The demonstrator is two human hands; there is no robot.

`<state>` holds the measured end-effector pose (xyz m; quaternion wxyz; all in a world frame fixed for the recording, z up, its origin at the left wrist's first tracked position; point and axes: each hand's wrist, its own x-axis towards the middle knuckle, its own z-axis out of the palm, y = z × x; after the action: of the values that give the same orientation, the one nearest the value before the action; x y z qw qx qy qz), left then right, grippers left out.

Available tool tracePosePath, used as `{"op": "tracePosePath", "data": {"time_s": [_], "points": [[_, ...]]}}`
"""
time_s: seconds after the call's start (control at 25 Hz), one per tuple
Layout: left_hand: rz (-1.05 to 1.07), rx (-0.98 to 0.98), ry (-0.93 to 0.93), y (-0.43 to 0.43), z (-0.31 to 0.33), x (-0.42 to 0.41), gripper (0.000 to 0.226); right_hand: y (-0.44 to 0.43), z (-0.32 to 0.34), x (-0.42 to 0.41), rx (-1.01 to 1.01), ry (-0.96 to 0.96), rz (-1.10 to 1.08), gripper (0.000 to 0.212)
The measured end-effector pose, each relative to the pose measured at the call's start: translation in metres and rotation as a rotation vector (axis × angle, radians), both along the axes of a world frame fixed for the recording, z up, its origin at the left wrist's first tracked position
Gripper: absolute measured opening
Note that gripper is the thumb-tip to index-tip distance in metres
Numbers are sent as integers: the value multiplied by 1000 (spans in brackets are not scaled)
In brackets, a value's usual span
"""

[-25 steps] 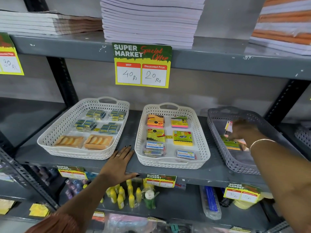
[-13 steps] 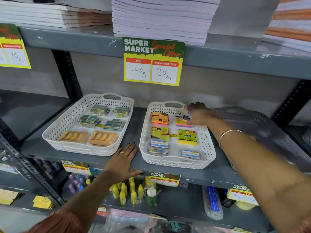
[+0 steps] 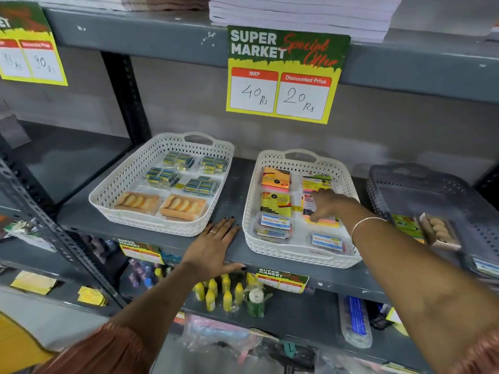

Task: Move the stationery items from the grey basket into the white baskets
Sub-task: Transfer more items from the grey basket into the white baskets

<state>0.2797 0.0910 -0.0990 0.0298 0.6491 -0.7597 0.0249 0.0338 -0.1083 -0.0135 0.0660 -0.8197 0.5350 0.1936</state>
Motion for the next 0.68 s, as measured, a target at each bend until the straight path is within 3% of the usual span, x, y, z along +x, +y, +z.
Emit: {"op": "tracePosePath", "data": {"time_s": [0.32, 0.44, 0.52, 0.68], "points": [[12, 12, 8, 0, 1, -2, 119, -3, -5, 0, -6, 62, -8, 82], [15, 18, -2, -1, 1, -2, 118, -2, -1, -5, -4, -48, -31, 88], [19, 23, -10, -1, 0, -1, 117, 1, 8, -11, -191, -184, -40, 73], [22, 29, -22, 0, 0, -1, 116, 5, 26, -38, -757, -389, -159, 28]]}}
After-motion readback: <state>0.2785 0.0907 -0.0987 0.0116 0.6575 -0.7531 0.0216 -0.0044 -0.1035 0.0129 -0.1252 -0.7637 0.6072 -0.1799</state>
